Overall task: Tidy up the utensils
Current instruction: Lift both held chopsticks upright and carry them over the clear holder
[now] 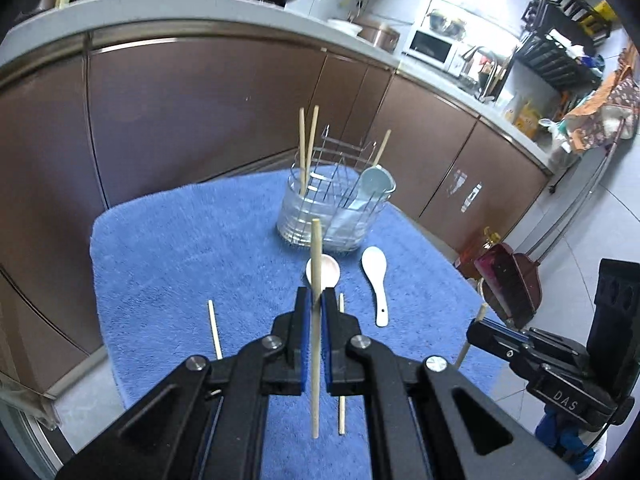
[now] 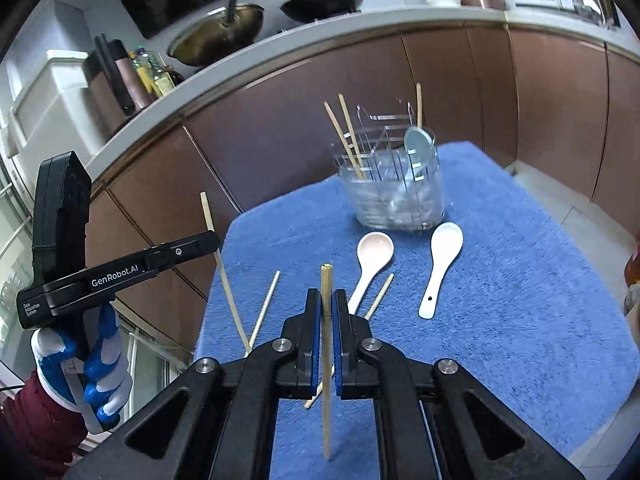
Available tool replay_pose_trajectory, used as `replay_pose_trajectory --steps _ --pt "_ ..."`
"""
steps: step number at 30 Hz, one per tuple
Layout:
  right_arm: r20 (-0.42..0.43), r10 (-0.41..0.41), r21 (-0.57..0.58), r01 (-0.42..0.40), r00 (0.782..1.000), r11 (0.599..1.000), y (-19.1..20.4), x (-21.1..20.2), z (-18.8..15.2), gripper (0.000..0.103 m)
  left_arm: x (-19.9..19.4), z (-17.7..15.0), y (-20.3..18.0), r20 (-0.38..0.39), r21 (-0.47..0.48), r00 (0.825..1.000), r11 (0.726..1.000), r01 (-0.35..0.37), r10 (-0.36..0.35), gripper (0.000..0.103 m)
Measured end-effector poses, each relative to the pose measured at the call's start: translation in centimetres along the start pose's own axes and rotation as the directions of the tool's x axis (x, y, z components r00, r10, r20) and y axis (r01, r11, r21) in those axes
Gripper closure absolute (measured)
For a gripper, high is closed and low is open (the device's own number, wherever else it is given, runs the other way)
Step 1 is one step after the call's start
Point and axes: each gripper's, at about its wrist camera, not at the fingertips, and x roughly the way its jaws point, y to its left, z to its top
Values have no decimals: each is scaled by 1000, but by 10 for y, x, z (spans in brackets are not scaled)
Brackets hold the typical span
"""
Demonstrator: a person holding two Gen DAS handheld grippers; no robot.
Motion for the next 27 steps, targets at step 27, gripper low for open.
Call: replay_pose_trajectory --steps 27 --pt "270 -43 -117 77 962 990 46 -64 58 97 -80 62 -27 253 21 966 998 51 -54 98"
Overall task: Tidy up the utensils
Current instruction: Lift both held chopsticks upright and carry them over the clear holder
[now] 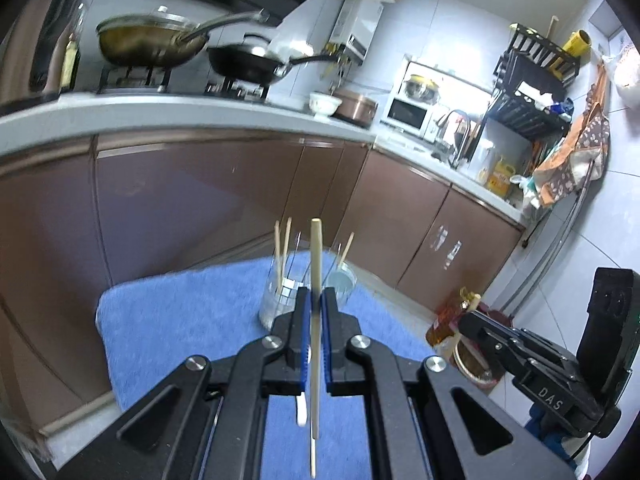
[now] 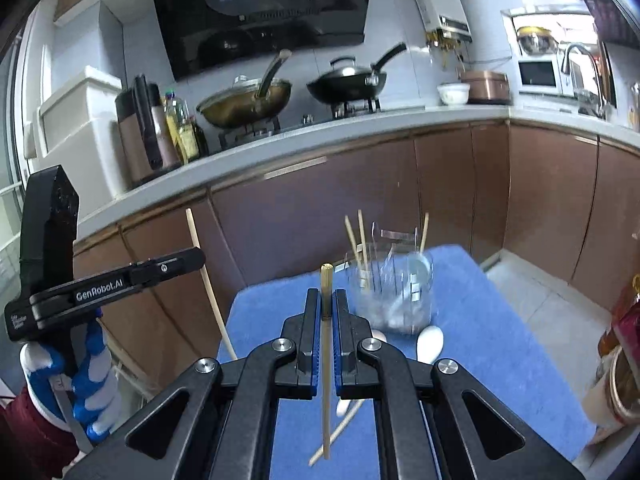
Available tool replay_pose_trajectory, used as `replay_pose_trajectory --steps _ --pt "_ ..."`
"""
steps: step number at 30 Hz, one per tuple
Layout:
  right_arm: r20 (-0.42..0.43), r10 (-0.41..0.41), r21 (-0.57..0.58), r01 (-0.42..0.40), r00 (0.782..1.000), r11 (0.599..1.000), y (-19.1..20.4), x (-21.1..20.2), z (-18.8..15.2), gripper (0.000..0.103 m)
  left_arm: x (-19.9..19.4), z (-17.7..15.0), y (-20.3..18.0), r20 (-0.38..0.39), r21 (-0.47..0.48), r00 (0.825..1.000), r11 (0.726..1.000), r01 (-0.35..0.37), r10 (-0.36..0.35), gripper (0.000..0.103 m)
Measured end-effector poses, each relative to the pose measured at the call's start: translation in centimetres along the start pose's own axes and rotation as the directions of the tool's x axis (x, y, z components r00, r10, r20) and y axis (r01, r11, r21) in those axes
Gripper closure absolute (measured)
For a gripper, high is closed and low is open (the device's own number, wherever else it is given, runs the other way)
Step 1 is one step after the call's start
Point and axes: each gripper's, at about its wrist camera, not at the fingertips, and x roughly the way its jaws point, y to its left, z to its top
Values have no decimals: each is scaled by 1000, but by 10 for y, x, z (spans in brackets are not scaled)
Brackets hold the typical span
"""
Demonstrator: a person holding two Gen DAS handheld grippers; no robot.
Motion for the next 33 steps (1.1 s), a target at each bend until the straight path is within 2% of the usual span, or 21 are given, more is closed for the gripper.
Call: replay_pose_trajectory --steps 3,7,13,17,22,27,33 --pt "63 -6 -7 7 998 1000 -4 8 24 97 13 25 -10 52 24 999 1000 4 -5 98" --pt "175 -18 0 18 984 1000 -16 23 62 97 36 50 -17 120 40 993 999 -7 3 98" --pt "263 -46 24 41 964 999 -44 65 95 97 102 78 -8 181 15 983 999 -47 43 98" --pt "268 -81 41 73 960 997 -67 104 94 97 149 80 2 180 9 981 997 -75 72 98" --pt "244 -116 45 108 963 993 -88 150 80 97 203 69 7 158 25 981 993 -114 109 98" --pt "247 -151 33 147 957 989 -97 169 68 97 244 47 8 117 37 986 992 -124 119 98" --pt "222 -145 32 141 964 989 -103 178 57 97 264 26 14 82 24 987 990 -138 135 98"
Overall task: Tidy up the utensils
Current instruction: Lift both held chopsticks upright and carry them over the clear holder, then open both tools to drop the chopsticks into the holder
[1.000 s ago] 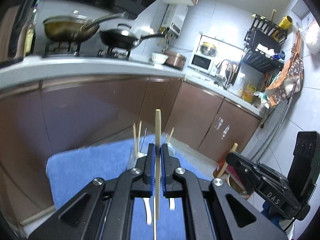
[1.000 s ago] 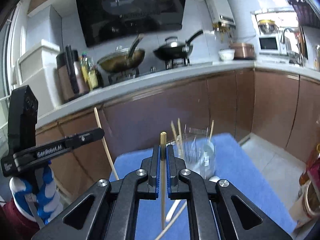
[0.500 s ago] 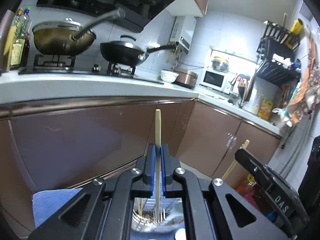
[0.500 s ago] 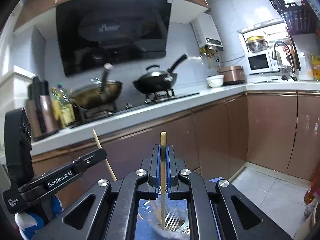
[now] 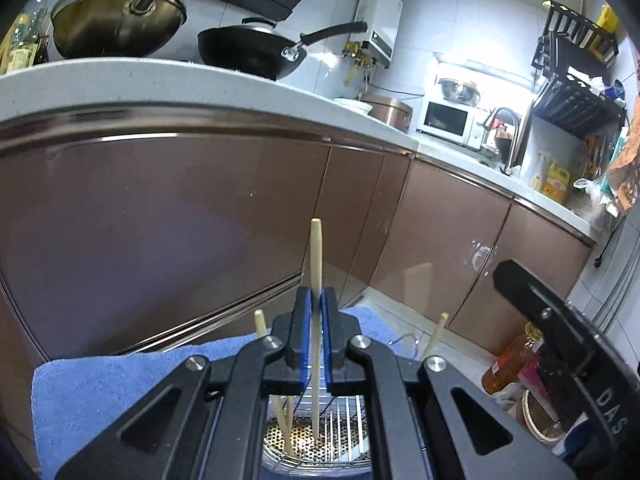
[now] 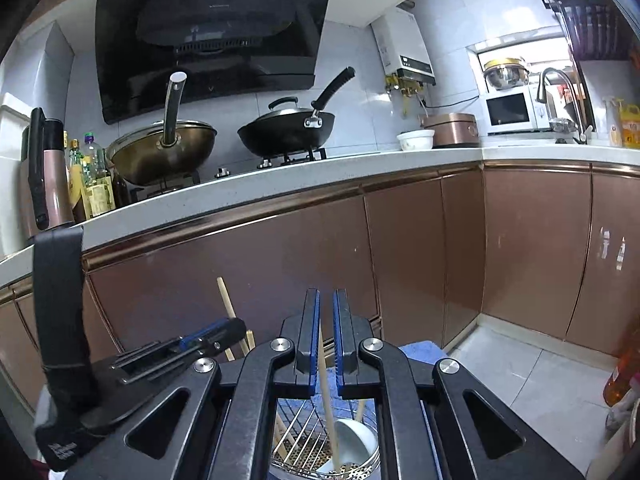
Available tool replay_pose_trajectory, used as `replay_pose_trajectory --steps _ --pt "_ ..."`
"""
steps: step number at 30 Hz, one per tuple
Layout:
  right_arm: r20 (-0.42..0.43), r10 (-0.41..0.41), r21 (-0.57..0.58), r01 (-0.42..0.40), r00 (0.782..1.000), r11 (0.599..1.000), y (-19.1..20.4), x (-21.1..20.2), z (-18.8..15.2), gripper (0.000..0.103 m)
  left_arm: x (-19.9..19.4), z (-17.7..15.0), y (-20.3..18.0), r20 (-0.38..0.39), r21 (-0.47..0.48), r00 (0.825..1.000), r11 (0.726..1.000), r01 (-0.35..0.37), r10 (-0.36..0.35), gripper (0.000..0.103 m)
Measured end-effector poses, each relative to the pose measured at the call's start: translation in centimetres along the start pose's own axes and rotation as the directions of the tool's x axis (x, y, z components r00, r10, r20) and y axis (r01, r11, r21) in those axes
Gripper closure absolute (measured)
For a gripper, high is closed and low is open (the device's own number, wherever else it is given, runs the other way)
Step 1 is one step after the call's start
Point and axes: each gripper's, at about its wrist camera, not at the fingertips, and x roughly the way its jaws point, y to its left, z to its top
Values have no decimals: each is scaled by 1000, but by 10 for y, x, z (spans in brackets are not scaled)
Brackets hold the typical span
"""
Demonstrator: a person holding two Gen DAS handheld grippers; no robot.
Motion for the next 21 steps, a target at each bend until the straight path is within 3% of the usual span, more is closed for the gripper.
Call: replay_pose_trajectory --steps 8,11,13,15,21 --pt "-40 11 40 -9 999 999 -4 -2 -19 96 -2 -17 9 -35 -1 999 1000 7 -7 95" --pt "-44 5 50 -3 999 999 -5 -11 -20 95 -10 -14 12 -38 -2 999 1000 7 -7 81" --pt "-40 -3 51 6 999 999 -4 -21 -19 87 -20 -12 14 -32 -12 999 1000 10 -10 73" --pt "-29 -17 54 18 999 998 -5 -34 -16 70 -34 -8 16 -17 -11 1000 1000 2 -2 69" --pt "-18 -70 66 71 997 995 -7 -79 -8 48 -91 3 19 37 -18 999 1000 -22 22 54"
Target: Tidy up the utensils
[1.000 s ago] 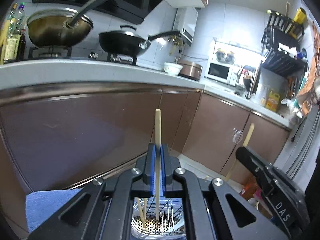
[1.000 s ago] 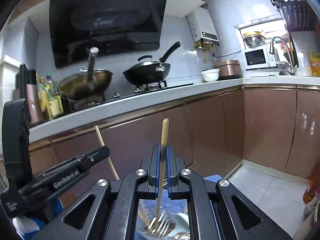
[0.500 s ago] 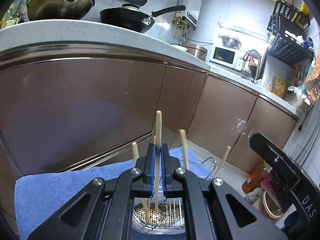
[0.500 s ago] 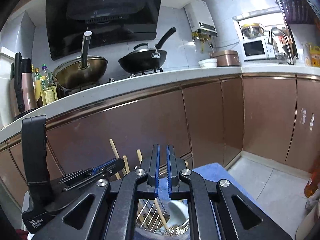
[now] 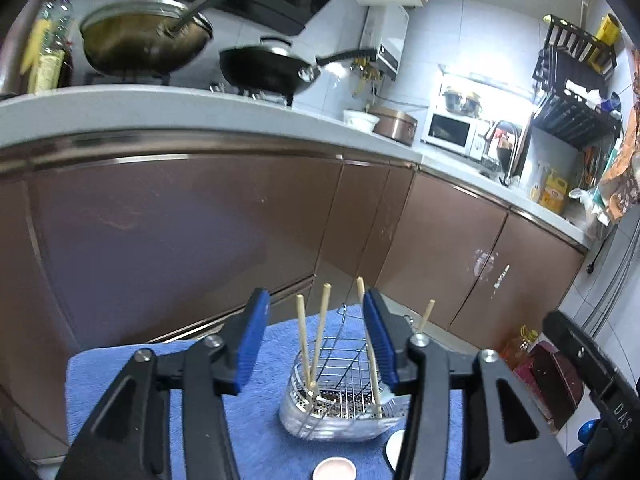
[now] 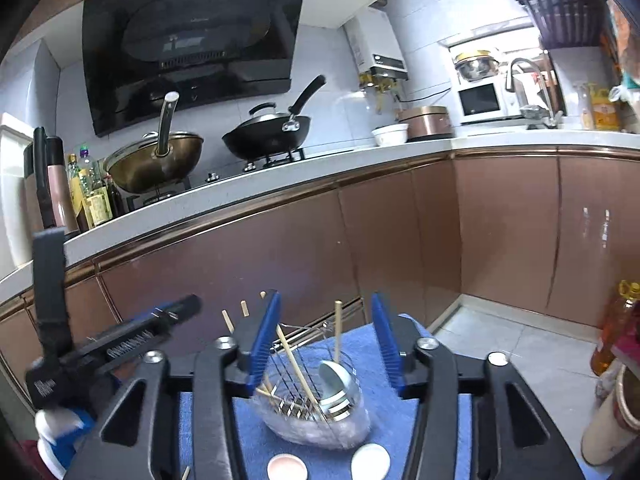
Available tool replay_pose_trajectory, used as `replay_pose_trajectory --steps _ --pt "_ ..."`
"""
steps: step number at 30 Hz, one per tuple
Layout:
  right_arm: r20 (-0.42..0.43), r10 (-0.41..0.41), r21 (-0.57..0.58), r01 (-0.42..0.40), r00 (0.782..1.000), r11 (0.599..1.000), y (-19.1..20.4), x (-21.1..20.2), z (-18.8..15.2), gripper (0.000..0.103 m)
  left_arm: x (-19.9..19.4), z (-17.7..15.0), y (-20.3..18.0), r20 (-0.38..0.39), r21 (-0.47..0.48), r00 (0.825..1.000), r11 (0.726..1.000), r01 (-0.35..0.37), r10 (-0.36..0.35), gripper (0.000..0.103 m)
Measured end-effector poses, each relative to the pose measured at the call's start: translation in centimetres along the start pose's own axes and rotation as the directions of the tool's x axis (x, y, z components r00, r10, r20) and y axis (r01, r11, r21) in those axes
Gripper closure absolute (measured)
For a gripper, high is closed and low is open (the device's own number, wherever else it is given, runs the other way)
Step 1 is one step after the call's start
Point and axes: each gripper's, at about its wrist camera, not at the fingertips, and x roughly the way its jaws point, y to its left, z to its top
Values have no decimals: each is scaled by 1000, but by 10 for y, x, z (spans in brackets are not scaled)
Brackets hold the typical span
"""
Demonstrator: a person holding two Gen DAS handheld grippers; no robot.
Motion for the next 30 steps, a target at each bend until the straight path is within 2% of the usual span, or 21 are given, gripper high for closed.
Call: replay_pose_trajectory --steps 4,9,16,20,26,30 --pt "2 -32 6 32 999 999 0 -30 0 38 -37 3 -1 25 14 1000 1000 -13 13 49" --pt "11 -59 5 59 998 998 4 -71 -2 21 -88 -1 -4 57 44 998 999 -25 23 46" --pt "32 -68 12 67 997 998 7 -121 -6 16 -145 -12 -9 106 86 993 994 -68 59 46" --pt "23 -91 12 91 996 996 10 -137 -13 11 -170 -23 -18 118 125 988 986 -111 96 46" --pt "12 -114 25 113 993 993 9 -157 -26 0 -205 -38 -29 143 160 984 979 -127 105 45" --pt "5 -122 32 121 993 992 11 -173 -34 0 -225 -44 -35 158 179 980 973 -147 119 40"
